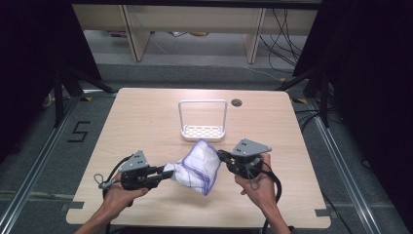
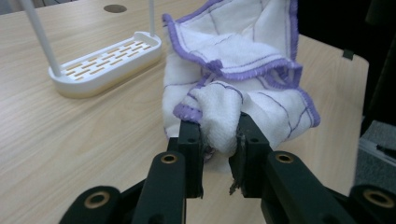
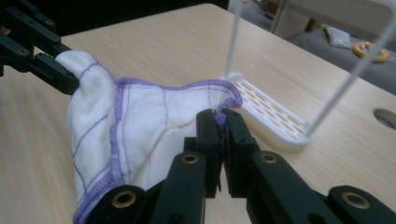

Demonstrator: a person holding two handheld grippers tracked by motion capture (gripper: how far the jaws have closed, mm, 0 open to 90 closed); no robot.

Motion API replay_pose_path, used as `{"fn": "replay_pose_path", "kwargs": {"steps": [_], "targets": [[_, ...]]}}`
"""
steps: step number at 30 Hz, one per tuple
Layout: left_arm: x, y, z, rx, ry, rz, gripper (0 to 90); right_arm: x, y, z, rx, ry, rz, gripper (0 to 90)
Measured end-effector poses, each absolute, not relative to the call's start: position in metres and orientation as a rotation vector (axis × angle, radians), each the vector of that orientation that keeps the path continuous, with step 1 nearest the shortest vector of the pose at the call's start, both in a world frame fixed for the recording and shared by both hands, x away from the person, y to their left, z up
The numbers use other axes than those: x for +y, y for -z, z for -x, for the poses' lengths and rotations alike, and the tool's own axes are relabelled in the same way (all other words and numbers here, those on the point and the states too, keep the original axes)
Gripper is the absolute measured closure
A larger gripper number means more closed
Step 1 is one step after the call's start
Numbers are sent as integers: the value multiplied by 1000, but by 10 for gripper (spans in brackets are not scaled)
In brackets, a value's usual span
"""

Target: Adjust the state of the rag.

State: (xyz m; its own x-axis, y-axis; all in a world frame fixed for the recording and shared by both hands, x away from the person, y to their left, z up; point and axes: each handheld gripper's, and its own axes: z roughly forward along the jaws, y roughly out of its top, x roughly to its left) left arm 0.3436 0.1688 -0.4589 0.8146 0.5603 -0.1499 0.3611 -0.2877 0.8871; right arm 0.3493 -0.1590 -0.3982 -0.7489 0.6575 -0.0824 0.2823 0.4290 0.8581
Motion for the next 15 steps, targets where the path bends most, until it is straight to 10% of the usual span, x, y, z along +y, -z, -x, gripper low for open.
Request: {"fn": "replay_pose_path", "kwargs": {"steps": [11, 15], "targets": [[145, 504, -351, 715, -69, -2079, 708, -200, 455, -352, 2351, -1088, -979, 869], [153, 497, -349, 799, -22, -2058, 496, -203, 464, -351, 2375, -1055, -991, 867]]}}
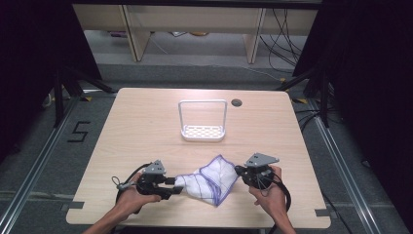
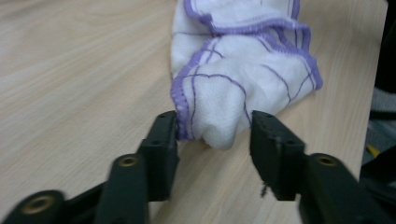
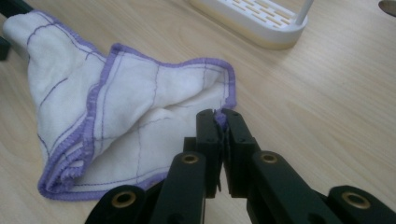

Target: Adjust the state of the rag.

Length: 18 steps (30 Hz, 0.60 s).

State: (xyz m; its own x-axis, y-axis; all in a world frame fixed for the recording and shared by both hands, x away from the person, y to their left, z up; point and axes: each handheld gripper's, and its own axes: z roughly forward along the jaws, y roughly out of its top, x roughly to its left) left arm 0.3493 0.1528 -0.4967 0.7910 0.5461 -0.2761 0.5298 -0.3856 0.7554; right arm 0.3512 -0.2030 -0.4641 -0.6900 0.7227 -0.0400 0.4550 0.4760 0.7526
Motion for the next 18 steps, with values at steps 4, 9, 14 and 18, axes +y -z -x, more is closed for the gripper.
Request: {"fn": "replay_pose_path", "kwargs": {"steps": [4, 9, 14, 18], "targets": [[160, 474, -358, 843, -74, -1996, 417, -206, 468, -351, 2391, -1042, -1024, 864], [133, 462, -378, 802, -33, -2026, 411, -204, 467, -351, 2390, -1053, -1026, 860], [106, 471, -391, 824, 24, -2077, 410, -206, 467, -352, 2375, -1076, -1014, 858], [93, 477, -401, 851, 62, -2069, 399, -205, 467, -352, 2385, -1078, -1012, 857]]}}
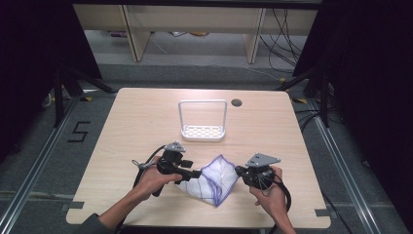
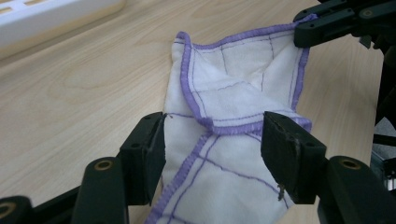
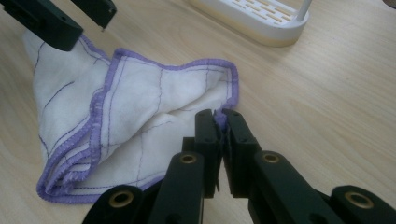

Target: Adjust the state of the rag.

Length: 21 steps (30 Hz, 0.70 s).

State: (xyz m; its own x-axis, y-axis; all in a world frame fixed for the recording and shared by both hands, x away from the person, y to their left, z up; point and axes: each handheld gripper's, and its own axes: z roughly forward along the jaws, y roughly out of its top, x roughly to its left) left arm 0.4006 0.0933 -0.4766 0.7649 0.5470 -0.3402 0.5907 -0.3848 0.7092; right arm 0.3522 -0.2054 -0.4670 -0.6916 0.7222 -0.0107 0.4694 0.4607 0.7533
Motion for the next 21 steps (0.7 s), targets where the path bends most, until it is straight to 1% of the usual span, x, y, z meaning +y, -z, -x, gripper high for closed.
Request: {"fn": "replay_pose_path", "kwargs": {"steps": [2, 3, 7, 8, 10, 13, 14, 18, 21], "targets": [[89, 479, -405, 865, 82, -2069, 400, -205, 468, -353, 2387, -1092, -1009, 856], [86, 480, -408, 879, 124, -2070, 402, -204, 468, -353, 2386, -1091, -1009, 856], [78, 486, -413, 897, 116, -2120, 365, -204, 466, -352, 2376, -1082, -1019, 855], [74, 493, -420, 931, 125, -2117, 378, -203, 467, -352, 2377, -1087, -1026, 854], [71, 495, -422, 923, 125, -2119, 419, -204, 467, -353, 2379, -1086, -1008, 853], [67, 497, -423, 880, 144, -2132, 530, -203, 467, -353, 2382, -1088, -1024, 853], [66, 497, -422, 867, 139, -2126, 619, -203, 467, -353, 2382, -1091, -1021, 853], [63, 492, -419, 814, 133, -2127, 854, -202, 466, -353, 2386, -1090, -1031, 853], [65, 487, -418, 786, 102, -2126, 880, -203, 466, -354, 2385, -1086, -1003, 854]]}}
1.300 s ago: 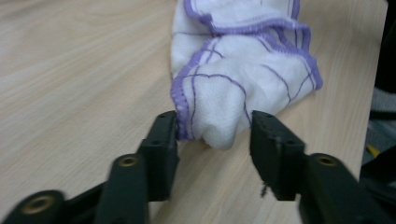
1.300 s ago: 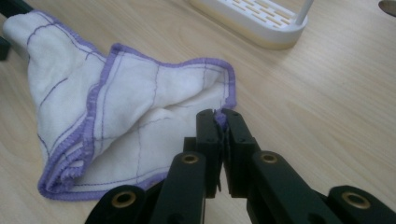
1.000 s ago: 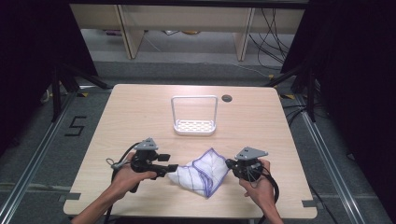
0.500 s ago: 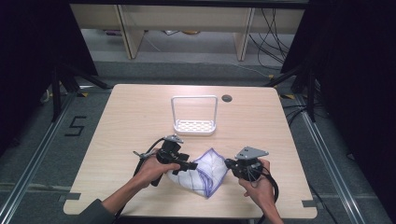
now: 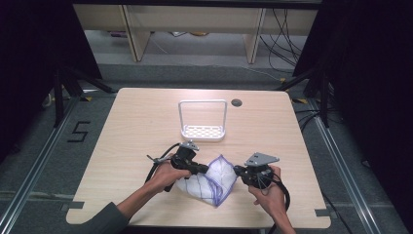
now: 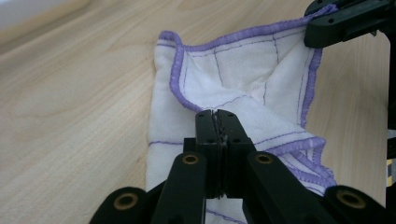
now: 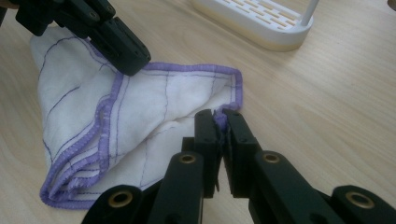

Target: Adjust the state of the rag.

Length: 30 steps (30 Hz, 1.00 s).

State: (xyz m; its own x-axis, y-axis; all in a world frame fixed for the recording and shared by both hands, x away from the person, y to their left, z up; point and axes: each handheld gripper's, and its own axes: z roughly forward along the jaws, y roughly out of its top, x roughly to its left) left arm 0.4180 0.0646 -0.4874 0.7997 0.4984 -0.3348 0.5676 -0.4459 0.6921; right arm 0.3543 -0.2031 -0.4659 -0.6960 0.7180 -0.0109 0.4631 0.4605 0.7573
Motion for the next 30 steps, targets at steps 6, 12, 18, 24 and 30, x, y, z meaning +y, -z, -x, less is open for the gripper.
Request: {"fn": "replay_pose_path", "kwargs": {"steps": [6, 12, 18, 24, 30], "targets": [[82, 465, -417, 727, 58, -2099, 883, -204, 459, -352, 2366, -1118, -994, 861], [110, 432, -412, 697, 23, -2036, 883, -209, 441, -348, 2321, -1156, -967, 865], [149, 392, -401, 654, -66, -2003, 883, -215, 407, -340, 2231, -1232, -955, 866], [170, 372, -389, 632, -93, -1978, 883, -217, 378, -334, 2174, -1267, -878, 866], [187, 353, -377, 613, -102, -1963, 884, -221, 360, -337, 2132, -1290, -883, 866]]}}
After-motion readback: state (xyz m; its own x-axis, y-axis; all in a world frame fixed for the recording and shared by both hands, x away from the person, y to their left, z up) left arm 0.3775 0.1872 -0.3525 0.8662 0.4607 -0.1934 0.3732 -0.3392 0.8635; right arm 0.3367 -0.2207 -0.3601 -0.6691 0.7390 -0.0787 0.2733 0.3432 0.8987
